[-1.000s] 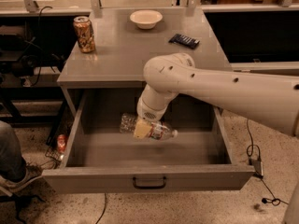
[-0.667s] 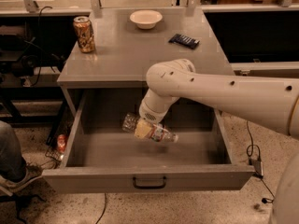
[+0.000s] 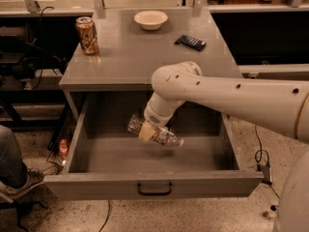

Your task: Place water bottle into top drawer

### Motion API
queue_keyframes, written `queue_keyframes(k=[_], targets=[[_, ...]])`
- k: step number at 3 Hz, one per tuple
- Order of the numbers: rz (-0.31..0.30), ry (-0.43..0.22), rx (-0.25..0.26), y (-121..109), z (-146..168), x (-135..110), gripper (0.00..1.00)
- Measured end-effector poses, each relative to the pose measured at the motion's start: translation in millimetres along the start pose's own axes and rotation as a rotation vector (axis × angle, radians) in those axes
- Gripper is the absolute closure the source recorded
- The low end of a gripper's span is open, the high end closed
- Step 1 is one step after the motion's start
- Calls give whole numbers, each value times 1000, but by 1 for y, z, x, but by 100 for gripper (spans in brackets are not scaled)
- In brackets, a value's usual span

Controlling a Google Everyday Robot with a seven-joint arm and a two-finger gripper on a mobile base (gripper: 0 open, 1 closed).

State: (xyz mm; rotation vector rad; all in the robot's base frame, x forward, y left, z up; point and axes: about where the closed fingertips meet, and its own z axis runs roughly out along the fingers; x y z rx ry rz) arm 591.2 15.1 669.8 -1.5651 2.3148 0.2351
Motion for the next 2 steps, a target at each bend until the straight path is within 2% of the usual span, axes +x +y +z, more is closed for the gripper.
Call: queue_keyframes(k=[1, 2], targets=[[-38, -13, 31, 1, -10, -11, 8], [-70, -49, 59, 5, -25, -19, 0]])
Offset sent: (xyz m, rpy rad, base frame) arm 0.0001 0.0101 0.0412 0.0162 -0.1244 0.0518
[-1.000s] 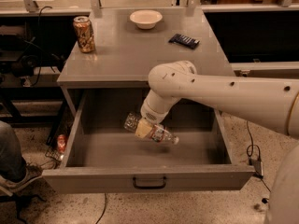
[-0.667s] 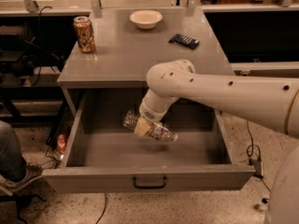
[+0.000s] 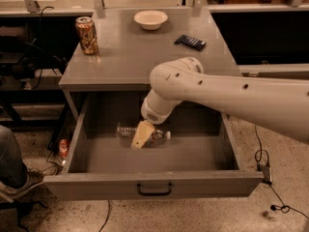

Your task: Place water bottle into top drawer

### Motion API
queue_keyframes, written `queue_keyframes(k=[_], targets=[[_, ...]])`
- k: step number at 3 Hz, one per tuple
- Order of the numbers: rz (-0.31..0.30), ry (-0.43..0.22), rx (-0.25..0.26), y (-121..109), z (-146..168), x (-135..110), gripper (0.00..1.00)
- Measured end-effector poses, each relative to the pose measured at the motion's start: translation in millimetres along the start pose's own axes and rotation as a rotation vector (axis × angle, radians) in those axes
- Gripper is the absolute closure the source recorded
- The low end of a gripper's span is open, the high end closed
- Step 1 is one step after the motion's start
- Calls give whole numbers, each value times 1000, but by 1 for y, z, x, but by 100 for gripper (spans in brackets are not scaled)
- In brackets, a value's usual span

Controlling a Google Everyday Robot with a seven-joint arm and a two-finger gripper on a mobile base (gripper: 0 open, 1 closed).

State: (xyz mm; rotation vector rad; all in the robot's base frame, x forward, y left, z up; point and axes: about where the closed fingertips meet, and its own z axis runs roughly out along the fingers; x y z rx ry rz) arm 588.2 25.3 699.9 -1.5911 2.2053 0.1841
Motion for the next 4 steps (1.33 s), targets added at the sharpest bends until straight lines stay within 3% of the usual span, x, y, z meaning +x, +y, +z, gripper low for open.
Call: queue_keyframes(k=[1, 2, 4], targets=[[18, -71, 24, 5, -32, 15, 0], [90, -130, 84, 11, -99, 64, 0], [95, -124, 101, 9, -107, 67, 0]])
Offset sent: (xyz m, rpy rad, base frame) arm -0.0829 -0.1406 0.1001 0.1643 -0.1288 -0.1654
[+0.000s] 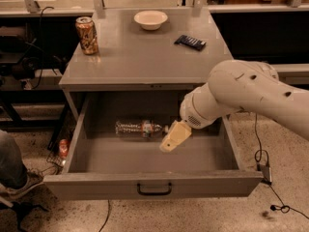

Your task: Place water bottle into top drawer

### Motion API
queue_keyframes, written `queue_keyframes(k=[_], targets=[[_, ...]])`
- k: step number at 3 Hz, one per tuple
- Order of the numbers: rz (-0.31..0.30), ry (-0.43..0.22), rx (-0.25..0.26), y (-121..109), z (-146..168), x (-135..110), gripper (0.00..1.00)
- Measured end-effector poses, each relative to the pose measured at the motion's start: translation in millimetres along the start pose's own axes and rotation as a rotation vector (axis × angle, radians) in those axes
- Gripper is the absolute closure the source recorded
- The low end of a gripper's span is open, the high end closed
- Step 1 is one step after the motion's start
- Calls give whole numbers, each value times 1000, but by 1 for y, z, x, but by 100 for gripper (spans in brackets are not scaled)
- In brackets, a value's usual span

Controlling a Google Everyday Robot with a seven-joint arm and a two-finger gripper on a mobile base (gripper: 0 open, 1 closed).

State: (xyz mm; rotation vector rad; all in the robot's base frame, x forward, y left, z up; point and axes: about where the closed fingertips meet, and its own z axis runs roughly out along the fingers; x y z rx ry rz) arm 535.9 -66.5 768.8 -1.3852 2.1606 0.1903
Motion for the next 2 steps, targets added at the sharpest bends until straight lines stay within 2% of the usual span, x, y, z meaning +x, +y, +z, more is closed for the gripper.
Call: queue_keyframes(k=[1, 2], targets=[[8, 15, 42, -20, -27, 3, 0], [5, 37, 119, -56, -77, 2, 0]])
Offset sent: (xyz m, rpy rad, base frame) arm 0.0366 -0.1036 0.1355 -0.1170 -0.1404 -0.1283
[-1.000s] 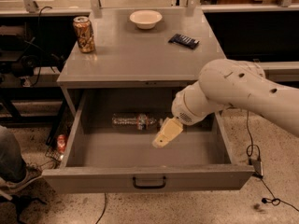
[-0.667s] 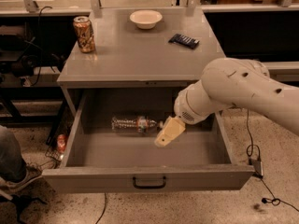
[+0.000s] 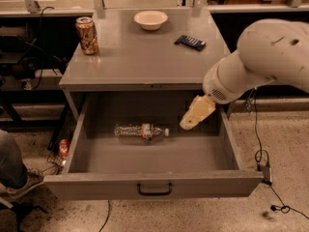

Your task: Place water bottle into top drawer

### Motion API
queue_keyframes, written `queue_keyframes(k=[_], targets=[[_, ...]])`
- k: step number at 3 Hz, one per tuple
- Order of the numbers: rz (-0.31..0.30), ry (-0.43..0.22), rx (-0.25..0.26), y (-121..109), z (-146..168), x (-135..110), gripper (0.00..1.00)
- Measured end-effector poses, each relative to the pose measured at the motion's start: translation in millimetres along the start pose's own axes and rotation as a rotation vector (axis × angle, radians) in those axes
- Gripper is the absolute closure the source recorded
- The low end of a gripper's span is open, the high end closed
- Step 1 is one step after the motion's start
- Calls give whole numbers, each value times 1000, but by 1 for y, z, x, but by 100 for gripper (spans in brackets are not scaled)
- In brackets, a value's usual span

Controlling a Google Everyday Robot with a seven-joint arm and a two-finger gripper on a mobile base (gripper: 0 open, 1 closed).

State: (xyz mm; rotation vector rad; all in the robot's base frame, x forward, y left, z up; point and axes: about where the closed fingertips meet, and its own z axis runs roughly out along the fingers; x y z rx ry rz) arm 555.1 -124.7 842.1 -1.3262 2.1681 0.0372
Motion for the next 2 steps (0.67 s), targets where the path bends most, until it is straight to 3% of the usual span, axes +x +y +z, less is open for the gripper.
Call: queue_keyframes(k=[1, 2], targets=[[8, 15, 76, -37, -44, -6, 0], [7, 7, 85, -42, -50, -11, 0]])
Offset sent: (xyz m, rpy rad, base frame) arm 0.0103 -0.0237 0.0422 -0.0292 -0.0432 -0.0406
